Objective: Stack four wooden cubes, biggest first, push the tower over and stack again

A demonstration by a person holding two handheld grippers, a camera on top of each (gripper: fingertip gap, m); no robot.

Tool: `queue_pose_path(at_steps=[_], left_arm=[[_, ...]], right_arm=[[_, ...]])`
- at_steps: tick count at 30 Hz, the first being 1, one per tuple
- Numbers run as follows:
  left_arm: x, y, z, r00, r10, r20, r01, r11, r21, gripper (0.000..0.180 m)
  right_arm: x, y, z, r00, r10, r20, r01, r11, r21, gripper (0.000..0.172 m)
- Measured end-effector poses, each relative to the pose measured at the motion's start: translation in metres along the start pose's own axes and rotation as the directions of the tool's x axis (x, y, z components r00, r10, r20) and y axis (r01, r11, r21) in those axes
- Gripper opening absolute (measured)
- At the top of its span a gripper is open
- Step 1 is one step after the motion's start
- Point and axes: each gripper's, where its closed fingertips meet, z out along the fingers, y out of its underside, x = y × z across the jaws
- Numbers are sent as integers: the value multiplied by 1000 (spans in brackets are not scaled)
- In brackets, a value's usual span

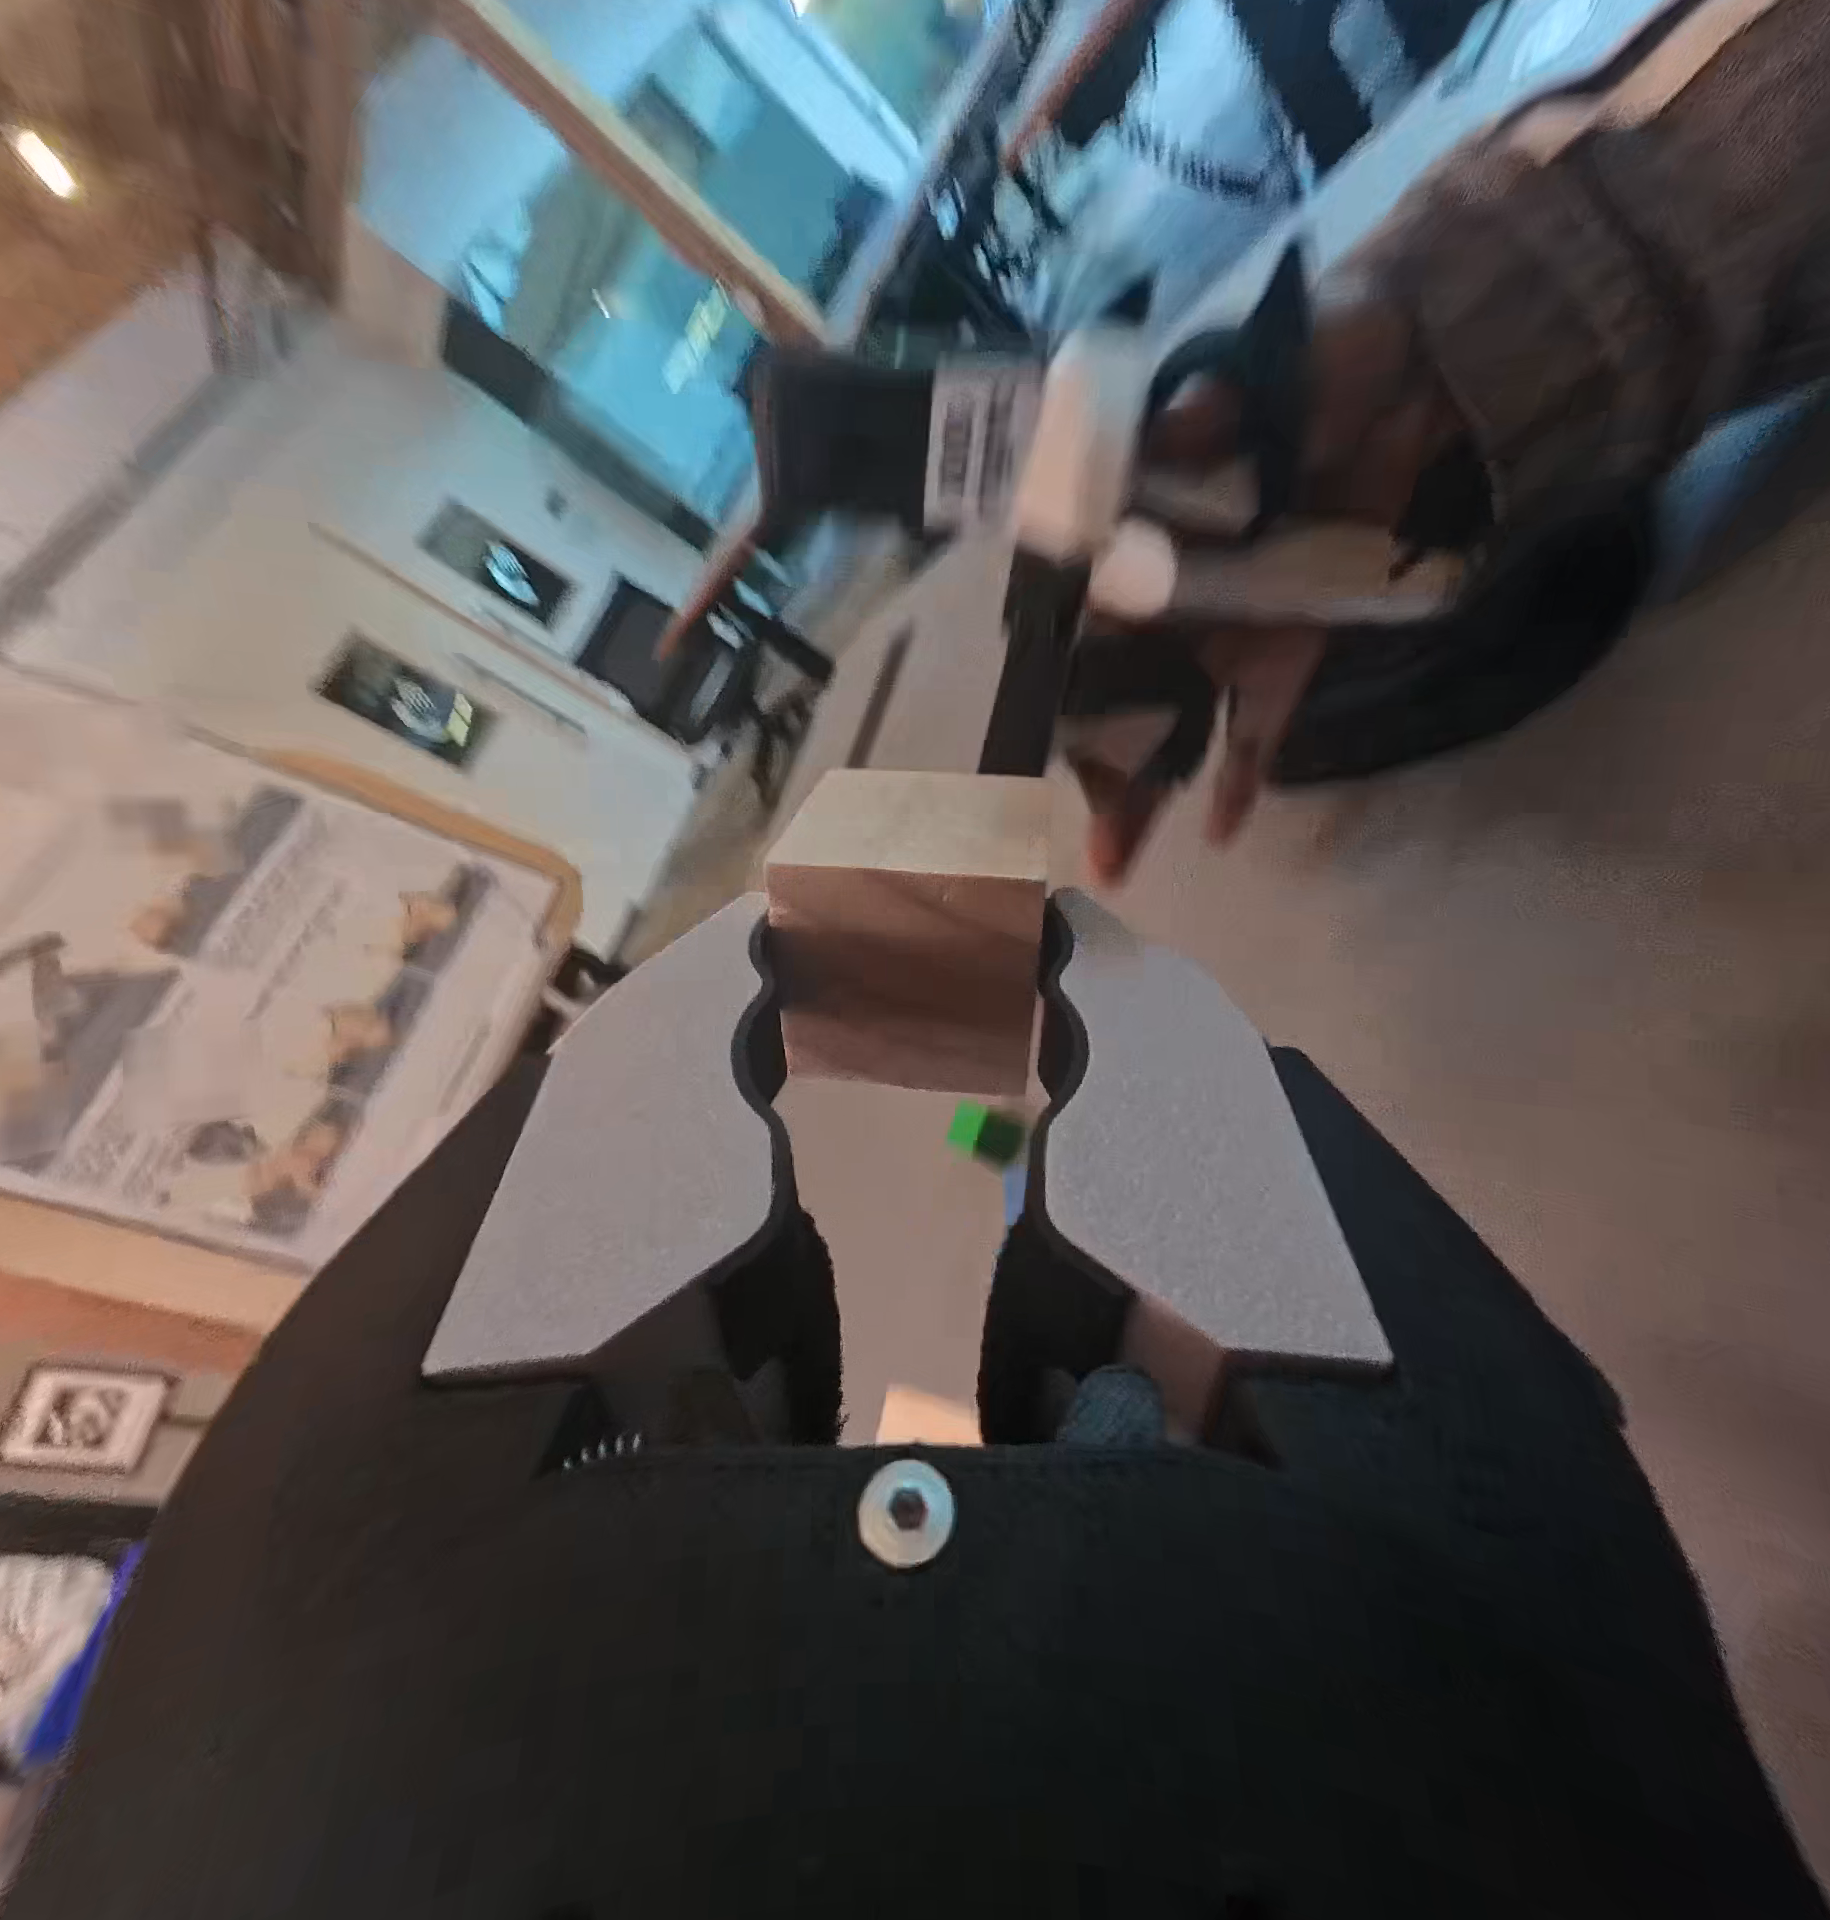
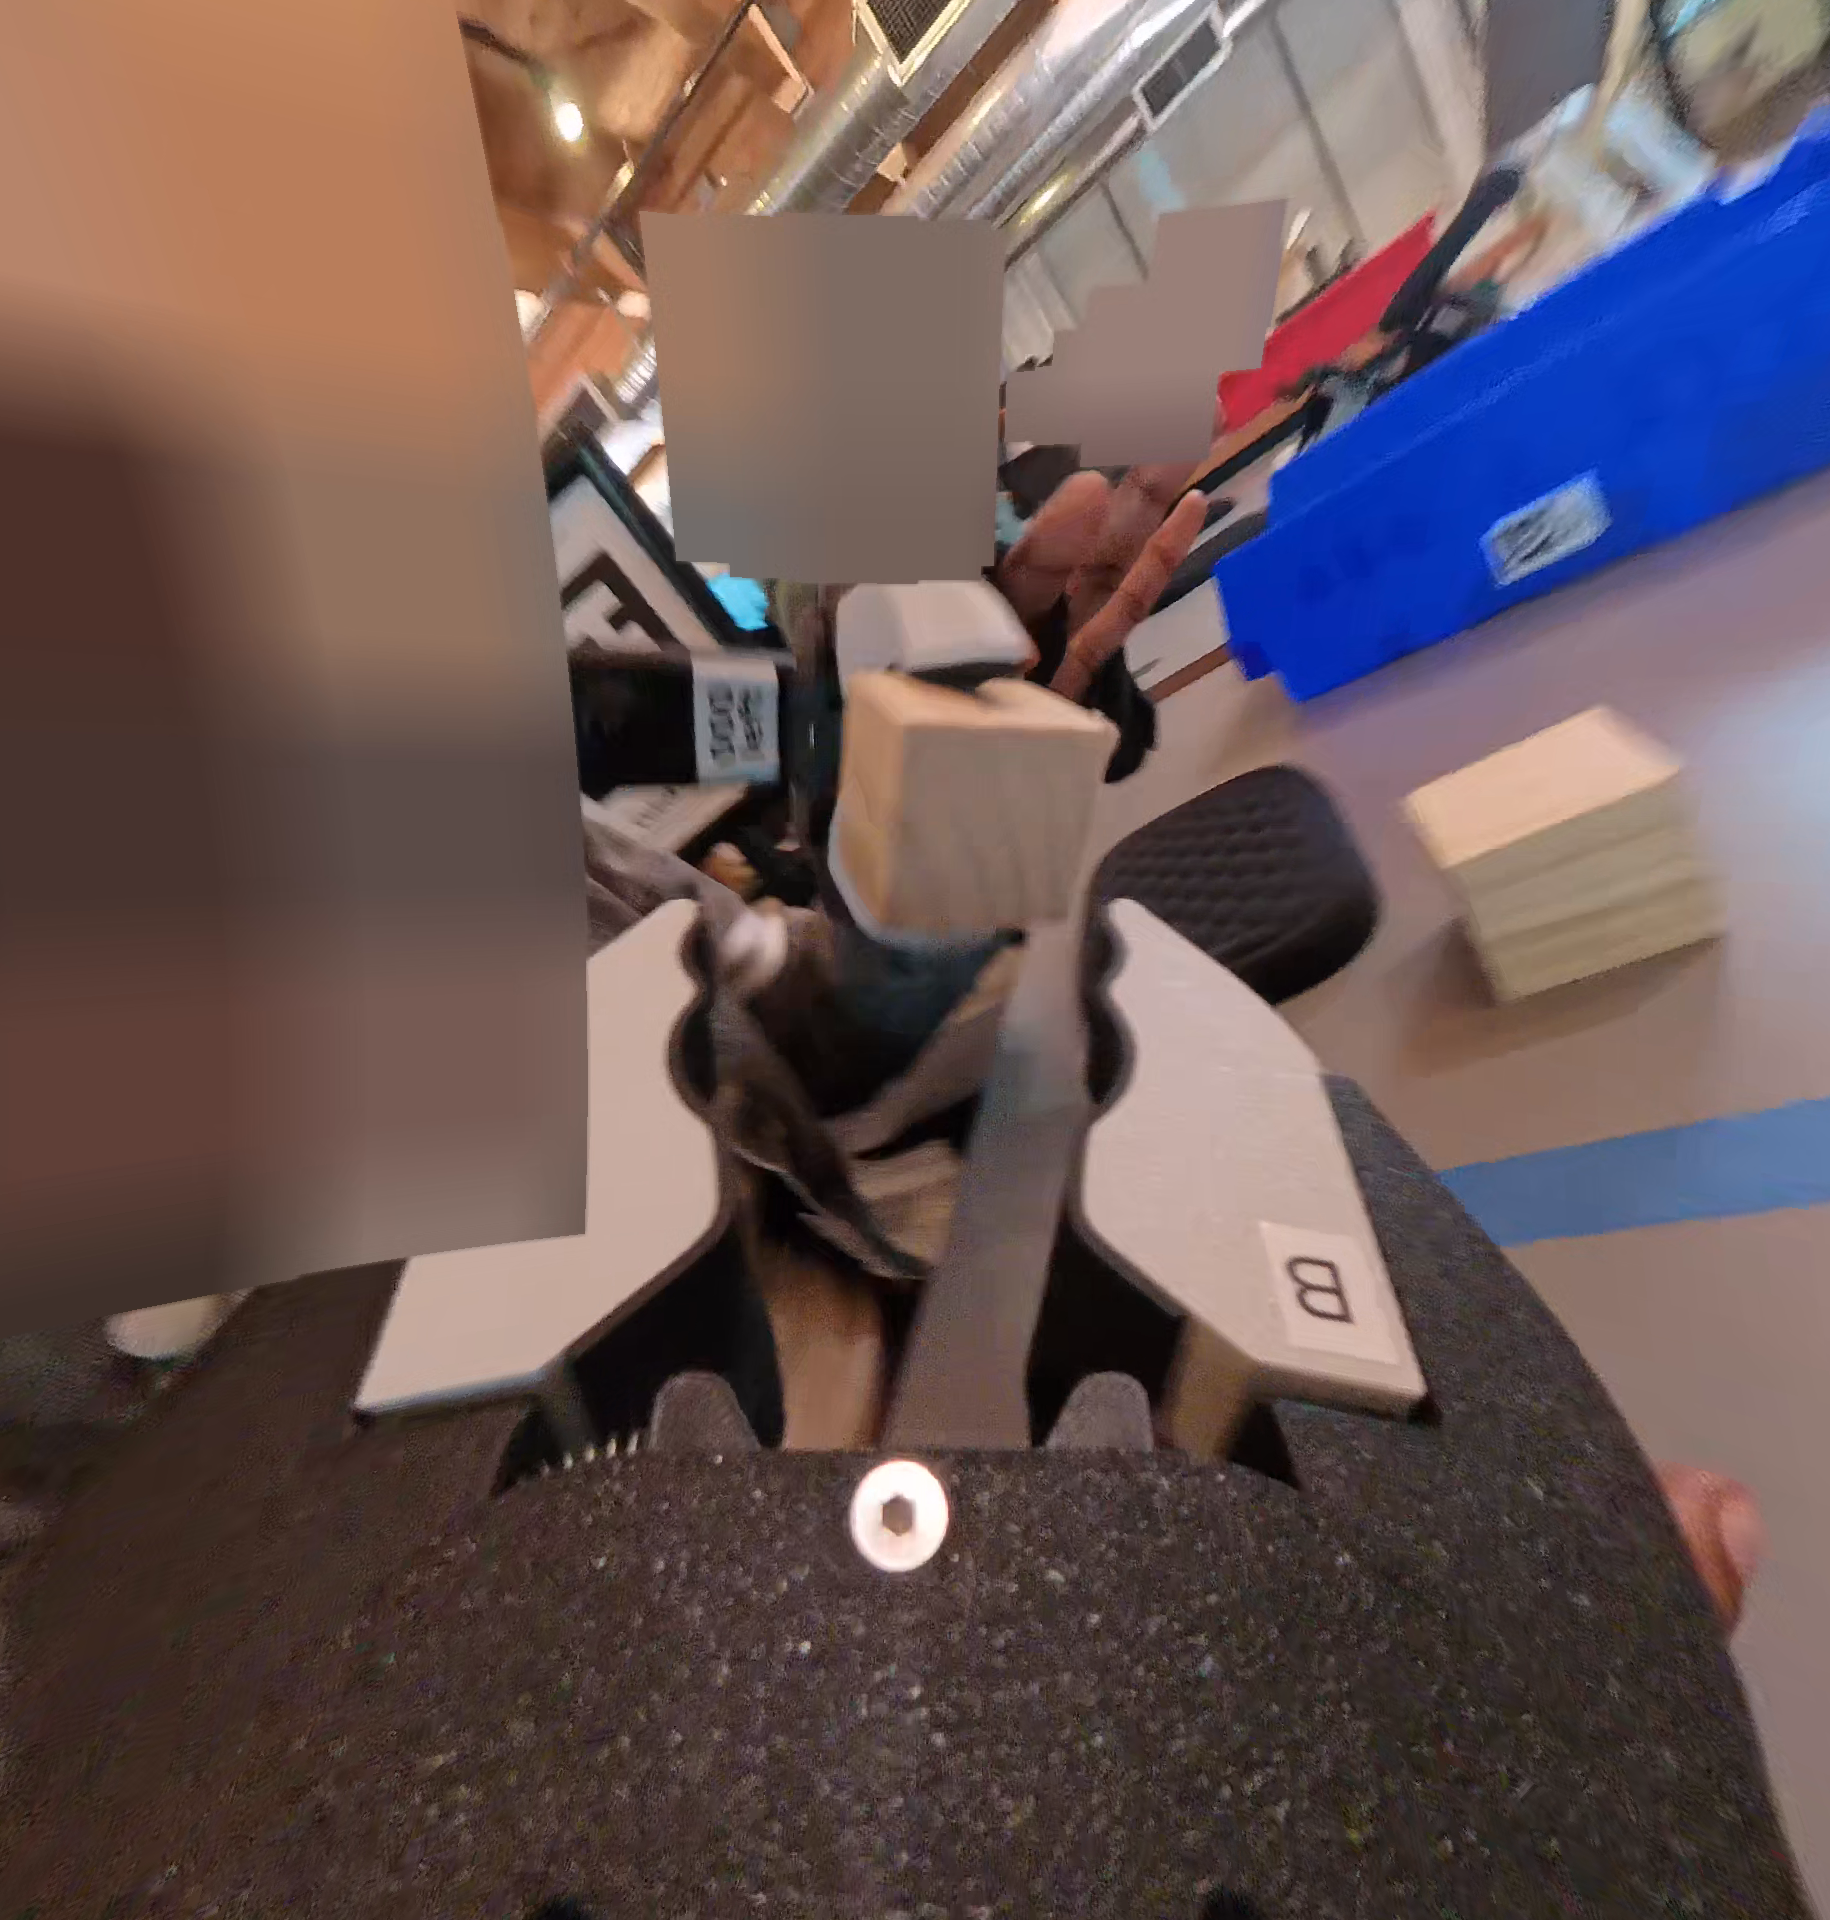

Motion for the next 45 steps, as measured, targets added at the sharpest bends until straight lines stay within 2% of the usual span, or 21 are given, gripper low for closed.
queue_pose_path(at_steps=[1,2,4,6,7,9,12,14,17,21,27,36,39,42,45], left_arm=[[-9,14,-7,999,-24,-41,21,997,-81,46],[-16,31,-14,994,-56,-94,38,983,-180,46],[-32,65,-31,973,-140,-183,59,919,-391,46],[-42,90,-46,931,-251,-267,69,836,-544,46],[-42,98,-52,891,-319,-324,65,795,-603,46],[-37,110,-58,798,-428,-423,26,726,-687,46],[-26,127,-59,697,-545,-466,-72,593,-802,46],[-22,138,-55,678,-553,-484,-160,532,-832,46],[-23,151,-43,697,-539,-473,-196,491,-849,46],[-14,160,-37,688,-545,-479,-199,494,-847,46],[-7,171,-40,691,-547,-472,-221,463,-859,47],[-3,173,-39,677,-559,-478,-219,468,-856,47],[-5,170,-37,676,-561,-479,-196,490,-849,48],[-11,164,-37,689,-554,-467,-152,519,-841,60],[-24,144,-29,729,-556,-398,20,599,-801,82]], right_arm=[[4,-3,-6,991,-120,-60,120,993,-6,85],[13,-6,-13,956,-255,-147,253,967,-33,99],[32,-10,-28,807,-506,-304,489,862,-135,125],[43,-14,-39,668,-638,-384,618,762,-190,139],[45,-15,-40,642,-655,-399,645,743,-180,144],[42,-11,-37,665,-640,-385,641,754,-145,147],[41,-4,-33,668,-651,-360,636,751,-179,147],[46,-2,-35,638,-673,-373,645,732,-217,147],[42,-3,-35,640,-674,-369,652,730,-204,147],[39,-7,-37,640,-669,-377,659,731,-179,147],[36,-6,-35,640,-675,-367,664,726,-179,147],[39,-5,-35,638,-676,-369,661,727,-189,147],[39,-4,-35,637,-677,-369,661,726,-191,147],[41,-4,-35,636,-676,-372,658,727,-197,147],[45,-6,-38,630,-668,-396,648,733,-205,147]])
